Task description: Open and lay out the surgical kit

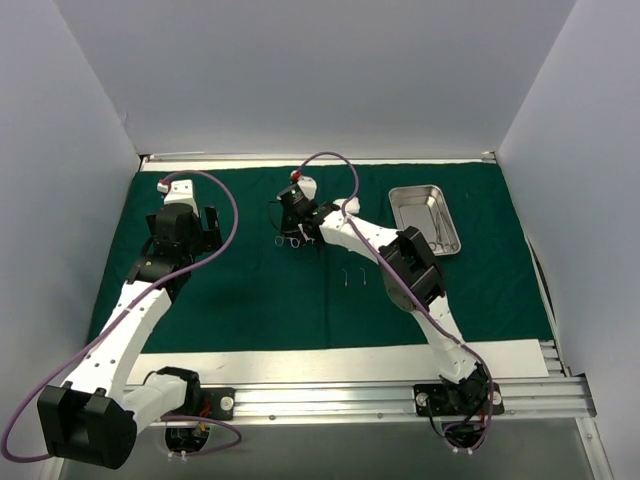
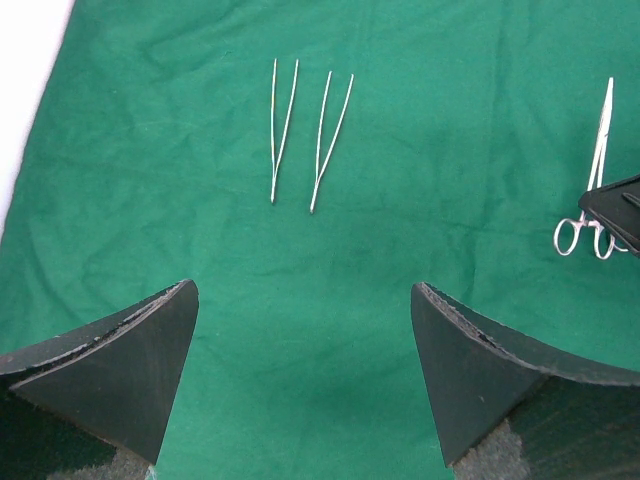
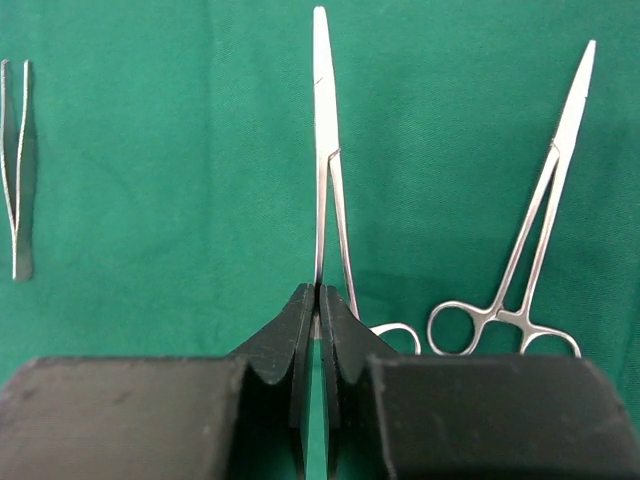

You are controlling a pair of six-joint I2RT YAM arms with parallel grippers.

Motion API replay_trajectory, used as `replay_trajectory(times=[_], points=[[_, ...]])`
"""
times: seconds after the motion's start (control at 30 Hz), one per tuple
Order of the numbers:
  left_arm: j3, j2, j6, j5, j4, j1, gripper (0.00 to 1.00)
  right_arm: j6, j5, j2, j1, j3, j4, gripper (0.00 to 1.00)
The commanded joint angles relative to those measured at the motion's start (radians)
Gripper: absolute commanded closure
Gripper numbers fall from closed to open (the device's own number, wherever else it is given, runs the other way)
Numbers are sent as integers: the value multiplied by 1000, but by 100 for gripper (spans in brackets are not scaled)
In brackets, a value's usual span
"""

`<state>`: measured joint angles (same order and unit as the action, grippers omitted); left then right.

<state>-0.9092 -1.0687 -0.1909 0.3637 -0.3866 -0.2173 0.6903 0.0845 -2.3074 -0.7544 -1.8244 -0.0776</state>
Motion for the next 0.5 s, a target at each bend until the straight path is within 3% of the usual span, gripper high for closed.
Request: replay_trajectory(times=[0.0, 0.47], points=[[-7, 21, -8, 12, 15, -7, 3, 35, 49, -15, -6, -53, 18, 100], [-7, 26, -8, 12, 14, -11, 3, 71, 50, -66, -16, -93, -4, 100]])
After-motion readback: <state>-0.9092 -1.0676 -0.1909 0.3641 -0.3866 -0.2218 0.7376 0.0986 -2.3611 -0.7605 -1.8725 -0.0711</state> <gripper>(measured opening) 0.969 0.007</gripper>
